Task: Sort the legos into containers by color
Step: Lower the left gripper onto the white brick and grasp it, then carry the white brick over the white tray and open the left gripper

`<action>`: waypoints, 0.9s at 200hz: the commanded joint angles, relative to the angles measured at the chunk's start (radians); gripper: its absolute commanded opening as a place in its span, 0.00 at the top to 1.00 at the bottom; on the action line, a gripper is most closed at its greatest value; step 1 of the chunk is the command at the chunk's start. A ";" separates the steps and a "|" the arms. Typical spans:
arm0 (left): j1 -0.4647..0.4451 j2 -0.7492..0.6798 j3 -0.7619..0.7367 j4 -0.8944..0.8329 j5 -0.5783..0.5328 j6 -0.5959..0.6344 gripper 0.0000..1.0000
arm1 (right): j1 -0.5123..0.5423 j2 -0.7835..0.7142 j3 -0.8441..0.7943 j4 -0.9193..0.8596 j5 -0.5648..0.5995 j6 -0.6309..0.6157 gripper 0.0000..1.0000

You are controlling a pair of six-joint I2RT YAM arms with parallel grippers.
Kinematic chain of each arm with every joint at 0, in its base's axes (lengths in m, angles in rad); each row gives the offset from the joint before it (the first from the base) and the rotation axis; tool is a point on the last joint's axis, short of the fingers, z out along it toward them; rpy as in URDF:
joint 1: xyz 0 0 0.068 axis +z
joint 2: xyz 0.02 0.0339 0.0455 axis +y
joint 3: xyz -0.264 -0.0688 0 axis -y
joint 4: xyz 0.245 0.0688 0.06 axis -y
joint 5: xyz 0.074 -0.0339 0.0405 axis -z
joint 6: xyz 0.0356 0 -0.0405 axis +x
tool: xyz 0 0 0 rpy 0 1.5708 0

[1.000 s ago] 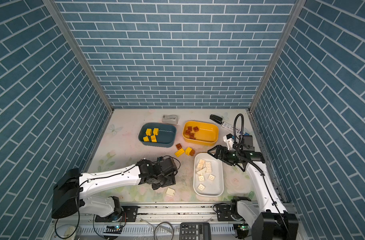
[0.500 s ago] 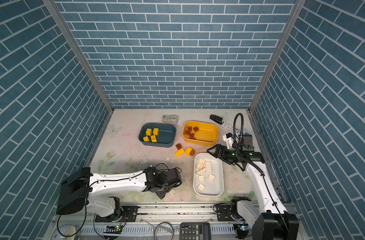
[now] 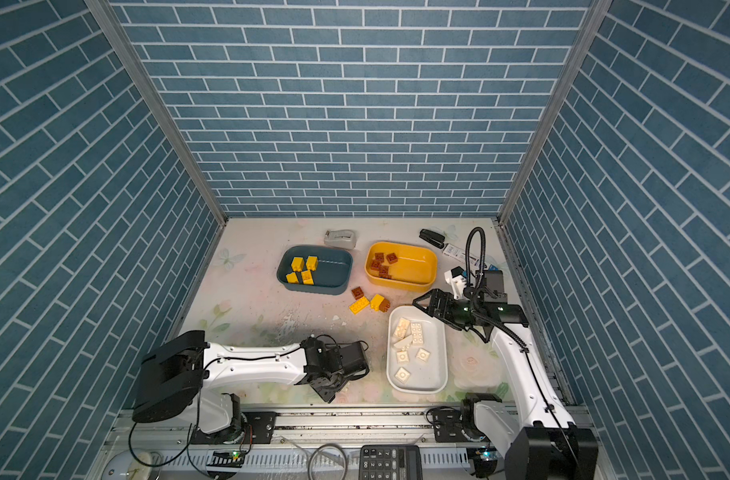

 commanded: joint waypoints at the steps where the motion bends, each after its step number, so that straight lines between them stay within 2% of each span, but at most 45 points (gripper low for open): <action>1: -0.010 0.021 -0.011 -0.005 0.018 -0.070 0.41 | 0.008 0.010 0.011 -0.014 -0.003 0.008 0.01; 25: -0.009 0.039 0.000 -0.008 0.030 -0.071 0.47 | 0.008 0.011 0.023 -0.039 0.002 -0.006 0.02; 65: -0.011 0.039 -0.001 -0.032 0.041 -0.072 0.64 | 0.008 0.012 0.024 -0.044 0.002 -0.008 0.01; 108: -0.006 -0.033 -0.019 -0.060 -0.016 -0.007 0.76 | 0.008 0.019 0.032 -0.044 0.001 -0.003 0.02; 132: 0.029 -0.074 0.008 -0.080 -0.038 0.155 0.78 | 0.008 0.022 0.045 -0.042 0.002 0.005 0.01; 162: 0.096 -0.099 0.115 -0.109 -0.043 0.485 0.78 | 0.009 0.010 0.047 -0.031 0.001 0.035 0.01; 180: 0.138 -0.083 0.191 -0.097 -0.008 0.684 0.79 | 0.010 0.010 0.071 -0.097 0.022 0.012 0.02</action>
